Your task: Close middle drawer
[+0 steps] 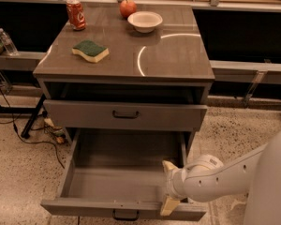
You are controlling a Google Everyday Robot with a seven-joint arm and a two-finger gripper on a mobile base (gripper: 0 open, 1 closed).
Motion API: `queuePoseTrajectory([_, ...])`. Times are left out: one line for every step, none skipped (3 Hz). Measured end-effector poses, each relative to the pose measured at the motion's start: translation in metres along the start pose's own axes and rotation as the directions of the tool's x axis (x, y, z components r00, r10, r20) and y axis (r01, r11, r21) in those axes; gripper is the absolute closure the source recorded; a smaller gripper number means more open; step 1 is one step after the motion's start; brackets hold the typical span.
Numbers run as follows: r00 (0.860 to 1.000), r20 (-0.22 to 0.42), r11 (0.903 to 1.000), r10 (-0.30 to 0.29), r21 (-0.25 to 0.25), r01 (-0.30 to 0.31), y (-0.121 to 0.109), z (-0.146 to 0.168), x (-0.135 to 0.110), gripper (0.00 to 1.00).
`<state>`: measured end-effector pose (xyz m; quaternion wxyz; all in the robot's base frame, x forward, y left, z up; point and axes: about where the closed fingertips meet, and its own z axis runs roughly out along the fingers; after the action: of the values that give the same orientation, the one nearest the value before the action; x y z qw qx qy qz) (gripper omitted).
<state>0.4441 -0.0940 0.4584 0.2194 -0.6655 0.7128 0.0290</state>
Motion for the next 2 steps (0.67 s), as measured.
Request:
queuePoseTrajectory([1.000, 0.010, 0.9999, -0.008, -0.012, 0.008, 0.0043, 0.0131, 0.0071, 0.03])
queuePoseTrajectory([1.000, 0.023, 0.9997, -0.019, -0.015, 0.019, 0.0055, 0.0216, 0.0072, 0.26])
